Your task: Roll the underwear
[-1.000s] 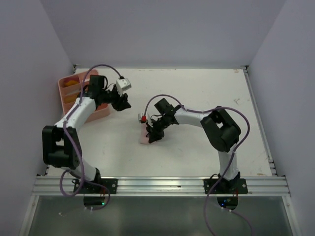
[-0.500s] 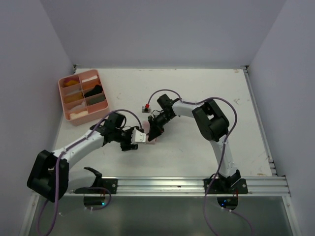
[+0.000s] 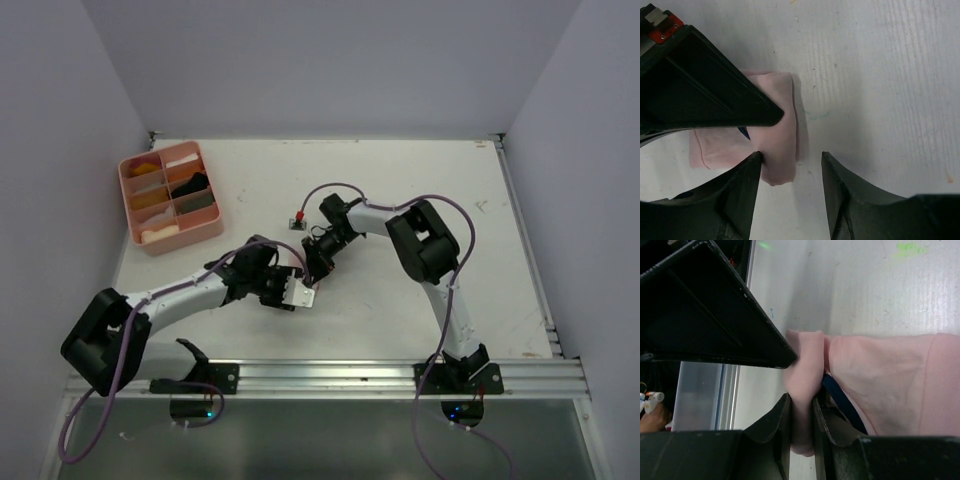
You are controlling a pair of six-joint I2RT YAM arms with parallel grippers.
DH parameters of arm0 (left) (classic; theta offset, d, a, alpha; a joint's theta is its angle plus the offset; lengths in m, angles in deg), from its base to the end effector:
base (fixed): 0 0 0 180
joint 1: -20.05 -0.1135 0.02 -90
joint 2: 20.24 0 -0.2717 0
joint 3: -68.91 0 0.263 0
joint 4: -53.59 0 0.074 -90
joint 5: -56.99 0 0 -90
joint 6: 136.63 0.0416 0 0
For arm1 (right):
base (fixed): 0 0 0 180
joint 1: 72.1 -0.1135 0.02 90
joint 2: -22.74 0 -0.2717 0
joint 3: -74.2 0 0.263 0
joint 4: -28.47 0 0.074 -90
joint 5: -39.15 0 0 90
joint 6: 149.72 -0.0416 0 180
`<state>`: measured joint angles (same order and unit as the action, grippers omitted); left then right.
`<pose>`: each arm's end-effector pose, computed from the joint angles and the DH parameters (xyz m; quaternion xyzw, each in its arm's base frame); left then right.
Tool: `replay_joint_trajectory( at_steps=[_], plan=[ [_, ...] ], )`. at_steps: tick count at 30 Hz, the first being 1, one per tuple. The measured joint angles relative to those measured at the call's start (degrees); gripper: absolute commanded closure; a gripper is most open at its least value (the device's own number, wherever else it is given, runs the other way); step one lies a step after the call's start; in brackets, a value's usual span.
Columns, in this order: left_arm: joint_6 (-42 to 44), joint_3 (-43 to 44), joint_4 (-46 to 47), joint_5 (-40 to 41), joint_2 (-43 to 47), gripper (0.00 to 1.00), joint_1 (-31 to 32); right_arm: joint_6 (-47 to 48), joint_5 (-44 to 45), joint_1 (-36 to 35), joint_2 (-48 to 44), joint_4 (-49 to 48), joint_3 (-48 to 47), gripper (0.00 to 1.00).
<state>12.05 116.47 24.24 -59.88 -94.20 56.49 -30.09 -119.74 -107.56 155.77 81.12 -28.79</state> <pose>0.1843 -0.1595 0.1658 0.7321 0.5768 -0.1626 0.3238 0.3395 0.2894 0.0922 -0.4731 0.6744 0.5664 0.0238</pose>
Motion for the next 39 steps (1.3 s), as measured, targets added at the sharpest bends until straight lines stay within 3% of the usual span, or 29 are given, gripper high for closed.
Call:
replay_joint_trajectory(
  at_steps=[4,15,17,18,19,21,24,29,33,39],
  plan=[
    [1.0,-1.4,3.7,3.9,-1.6,0.5,2.5,1.3,-0.3,0.0,0.3,1.8,-0.1,1.0],
    [0.6,-4.3,14.4,11.2,-4.5,0.48,6.4,5.9,-1.2,0.2,0.9,6.6,-0.3,1.0],
    [0.4,-4.3,15.7,11.9,-5.0,0.55,6.7,6.7,-1.4,0.2,1.1,7.6,-0.5,1.0],
    [0.3,-4.3,15.7,12.0,-5.2,0.69,6.9,7.0,-1.5,0.3,1.3,8.0,-0.7,1.0],
    [0.1,-4.2,15.6,12.1,-5.5,0.77,7.1,7.1,-1.5,0.4,1.4,8.4,-0.8,1.0],
    [0.4,-3.8,14.7,12.1,-6.4,0.91,7.5,7.4,-1.4,0.5,1.4,9.0,-0.9,0.93],
    [0.3,-1.8,11.5,11.4,-7.4,1.0,7.5,6.8,-1.1,0.6,1.4,9.2,-0.9,0.77],
    [-0.9,4.6,4.1,9.2,-11.6,1.0,7.2,3.3,0.6,1.6,1.0,9.6,-1.4,0.6],
    [-1.0,7.5,0.6,7.4,-13.5,1.0,7.1,-0.6,3.8,3.5,0.4,8.3,-4.9,0.4],
    [-1.2,11.2,-5.3,3.4,-15.8,1.0,7.2,-7.0,8.2,12.1,-3.2,-0.1,-9.4,0.34]
  ],
)
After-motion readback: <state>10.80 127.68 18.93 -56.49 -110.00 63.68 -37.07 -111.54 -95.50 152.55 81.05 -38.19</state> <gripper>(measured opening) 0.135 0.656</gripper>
